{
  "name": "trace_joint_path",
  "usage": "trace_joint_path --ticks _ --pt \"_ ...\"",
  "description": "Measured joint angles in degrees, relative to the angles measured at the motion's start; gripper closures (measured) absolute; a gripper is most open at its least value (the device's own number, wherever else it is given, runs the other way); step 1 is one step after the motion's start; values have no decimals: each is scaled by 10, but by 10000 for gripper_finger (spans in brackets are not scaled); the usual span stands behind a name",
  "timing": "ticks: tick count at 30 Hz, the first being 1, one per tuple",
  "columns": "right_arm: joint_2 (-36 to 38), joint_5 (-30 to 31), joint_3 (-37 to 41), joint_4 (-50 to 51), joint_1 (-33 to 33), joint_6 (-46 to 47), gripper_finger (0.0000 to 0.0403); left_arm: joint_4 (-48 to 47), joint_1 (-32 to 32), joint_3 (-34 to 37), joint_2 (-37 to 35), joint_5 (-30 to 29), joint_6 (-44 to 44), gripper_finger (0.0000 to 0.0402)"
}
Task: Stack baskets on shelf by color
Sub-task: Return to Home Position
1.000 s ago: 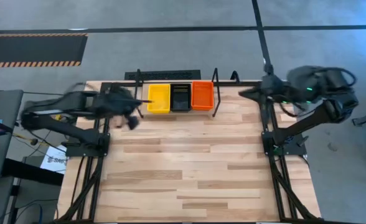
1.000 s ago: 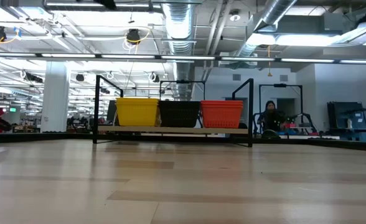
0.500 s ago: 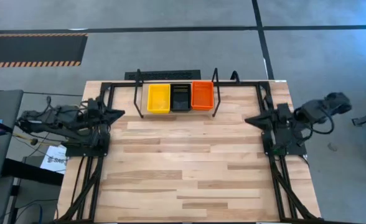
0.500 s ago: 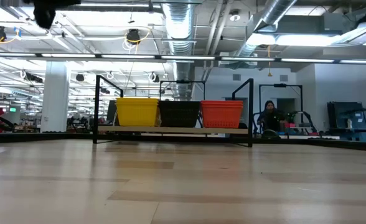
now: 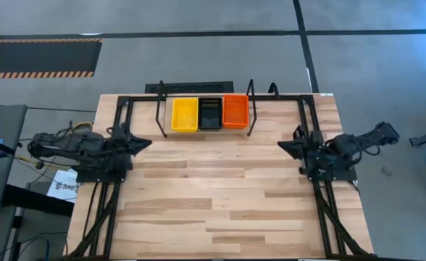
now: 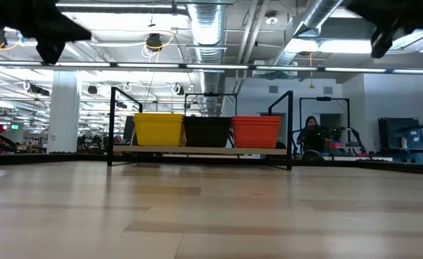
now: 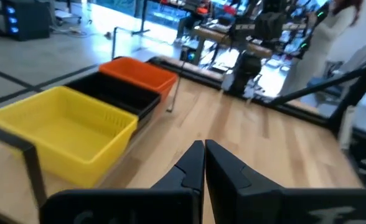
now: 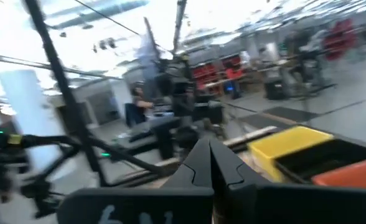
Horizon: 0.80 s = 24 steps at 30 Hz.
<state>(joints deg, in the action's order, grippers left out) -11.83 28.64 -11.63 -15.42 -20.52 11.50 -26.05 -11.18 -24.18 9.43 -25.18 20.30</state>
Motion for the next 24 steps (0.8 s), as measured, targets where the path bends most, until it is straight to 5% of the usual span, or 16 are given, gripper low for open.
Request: trace_joint_path --ticks 9,17,24 --pt "-9 -21 7 164 123 -1 402 10 22 46 -6 -3 17 401" --pt "-9 -129 7 169 181 -30 402 178 23 115 -6 3 -51 401" --pt "-9 -148 10 147 192 -30 402 261 23 200 -6 22 8 401"
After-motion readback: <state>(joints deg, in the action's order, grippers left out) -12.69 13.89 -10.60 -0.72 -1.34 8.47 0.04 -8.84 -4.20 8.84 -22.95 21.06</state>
